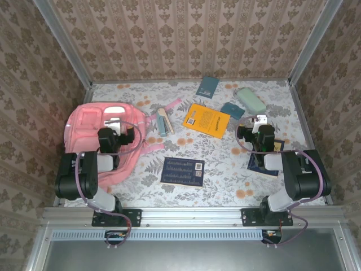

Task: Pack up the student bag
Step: Move the student bag to the middle-left of the table.

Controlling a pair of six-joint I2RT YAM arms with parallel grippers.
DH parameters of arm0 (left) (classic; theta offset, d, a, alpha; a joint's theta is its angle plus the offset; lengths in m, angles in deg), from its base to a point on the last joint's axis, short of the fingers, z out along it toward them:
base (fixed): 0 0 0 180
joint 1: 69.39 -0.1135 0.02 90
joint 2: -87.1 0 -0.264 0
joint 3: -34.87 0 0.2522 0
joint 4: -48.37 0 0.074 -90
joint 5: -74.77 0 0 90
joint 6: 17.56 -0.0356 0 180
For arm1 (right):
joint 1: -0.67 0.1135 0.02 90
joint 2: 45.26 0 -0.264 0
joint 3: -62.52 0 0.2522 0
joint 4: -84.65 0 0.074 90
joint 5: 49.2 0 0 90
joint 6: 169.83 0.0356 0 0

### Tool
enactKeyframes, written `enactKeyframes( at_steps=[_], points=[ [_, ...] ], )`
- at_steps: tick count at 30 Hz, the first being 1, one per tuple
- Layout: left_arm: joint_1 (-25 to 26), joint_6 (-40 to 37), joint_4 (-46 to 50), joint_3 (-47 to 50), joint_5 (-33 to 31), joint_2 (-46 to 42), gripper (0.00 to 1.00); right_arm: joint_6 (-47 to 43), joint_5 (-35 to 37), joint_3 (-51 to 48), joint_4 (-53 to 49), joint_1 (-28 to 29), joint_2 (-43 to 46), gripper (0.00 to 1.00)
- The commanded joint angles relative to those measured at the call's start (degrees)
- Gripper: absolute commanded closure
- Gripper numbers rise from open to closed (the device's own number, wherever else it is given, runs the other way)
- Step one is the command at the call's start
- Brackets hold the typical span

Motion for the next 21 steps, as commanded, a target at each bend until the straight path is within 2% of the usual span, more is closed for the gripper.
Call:
enactKeyframes(
  at_steps=[1,21],
  points=[
    [0.65,-1.3,0.26,-0.85,-0.73,-0.08,0.0,0.34,-0.3,0.48,0.78,0.03,-0.04,0.0],
    [-0.23,-0.83,0.98,-1.05,0.99,-0.3,0.0,0.39,-0.3,0.43,0.73,0.02,-0.03,0.0]
  ],
)
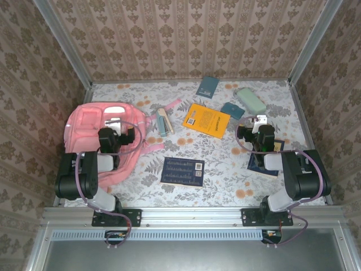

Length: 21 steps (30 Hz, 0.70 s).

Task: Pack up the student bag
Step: Move the student bag to the middle-left of the table.

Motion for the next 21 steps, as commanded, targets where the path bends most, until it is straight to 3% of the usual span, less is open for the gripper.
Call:
enactKeyframes(
  at_steps=[1,4,8,10,12,14,21],
  points=[
    [-0.49,-0.83,0.96,-1.05,0.89,-0.33,0.0,0.39,-0.28,0.42,0.79,0.03,-0.08,0.0],
    [-0.56,-1.29,1.15,-1.25,2.71,-0.38,0.0,0.33,-0.24,0.33,0.84,0.01,-0.04,0.0],
    [-1.68,-2.15,0.55,-0.79,8.34,-0.61,0.0,-3.78,-11.05,-1.73,3.97,-0.14,0.67,0.0],
    [-1.59,-2.09,0.16,-0.73,8.22,-0.58,0.0,-3.83,-10.72,-2.38,4.85,-0.08,0.78,0.01],
    [-0.53,-0.71,-0.22,-0.7,0.86,-0.15,0.0,-1.74,-4.65,-1.99,5.37,0.26,-0.07,0.0],
    [0.17,-0.82,-0.21,-0.65,-1.58,-0.21,0.0,1.29,2.86,-0.64,2.42,0.23,0.17,0.0],
    [0.87,-1.1,-0.03,-0.74,-2.82,-0.18,0.0,-0.26,-0.9,0.34,1.01,0.29,-0.12,0.0]
  ],
)
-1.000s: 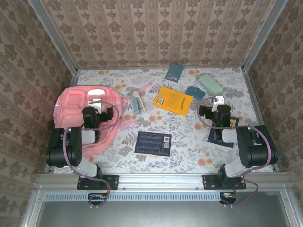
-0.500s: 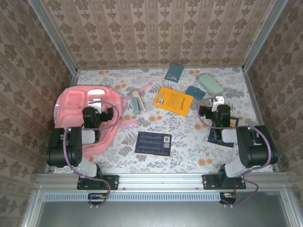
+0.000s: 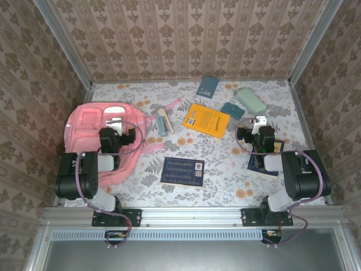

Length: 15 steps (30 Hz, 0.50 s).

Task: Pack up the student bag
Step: Move the student bag to the middle-left of the table.

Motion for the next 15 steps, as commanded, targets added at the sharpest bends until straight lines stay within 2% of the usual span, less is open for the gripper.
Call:
enactKeyframes(
  at_steps=[1,11,13,15],
  points=[
    [0.03,-0.4,-0.11,-0.75,-1.61,-0.14,0.0,0.11,0.33,1.27,-0.3,0.21,-0.12,0.0],
    [-0.2,-0.47,0.37,-1.02,-1.16,-0.53,0.0,0.47,-0.51,1.31,-0.5,-0.23,-0.06,0.0],
    [0.12,-0.36,5.91,-3.05,-2.8,-3.57,0.0,0.79,0.48,1.34,-1.11,-0.23,0.91,0.0],
    [0.82,0.17,17.54,-7.42,-5.76,-8.38,0.0,1.24,1.65,2.42,-6.36,-0.22,4.87,0.0]
  ],
)
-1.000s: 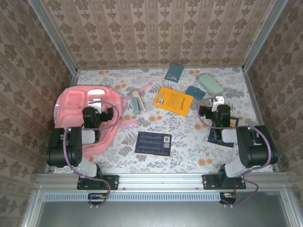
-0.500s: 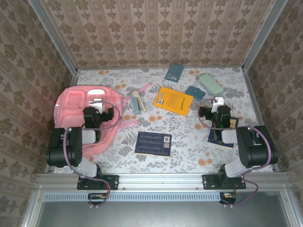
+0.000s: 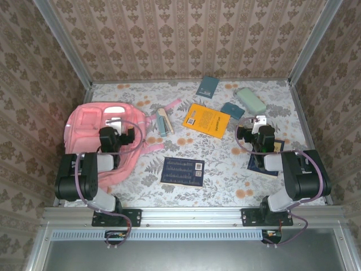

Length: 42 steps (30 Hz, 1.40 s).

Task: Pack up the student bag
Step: Move the student bag to the middle-left of the table.

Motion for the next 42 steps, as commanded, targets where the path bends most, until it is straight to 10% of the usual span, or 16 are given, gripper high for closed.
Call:
enactKeyframes(
  at_steps=[1,8,16,25,42],
  points=[
    [0.9,1.39,18.9,-8.49,-4.94,-8.72,0.0,1.28,2.37,3.09,-9.08,-0.07,6.71,0.0],
    [-0.07,17.54,58.77,-27.11,-1.68,-17.84,0.0,14.57,7.64,10.54,-30.48,-0.23,21.39,0.0],
    [5.42,23.18,72.15,-22.93,2.33,-25.11,0.08,21.9,-2.0,19.16,-46.44,0.54,25.81,0.0],
    [15.33,26.02,75.62,-18.9,-0.85,-22.69,0.17,21.06,-0.36,22.98,-56.76,12.5,29.01,0.0],
    [18.68,14.73,77.94,-35.78,-7.45,-0.65,0.27,25.38,3.73,21.36,-61.03,30.53,28.61,0.0]
  ],
)
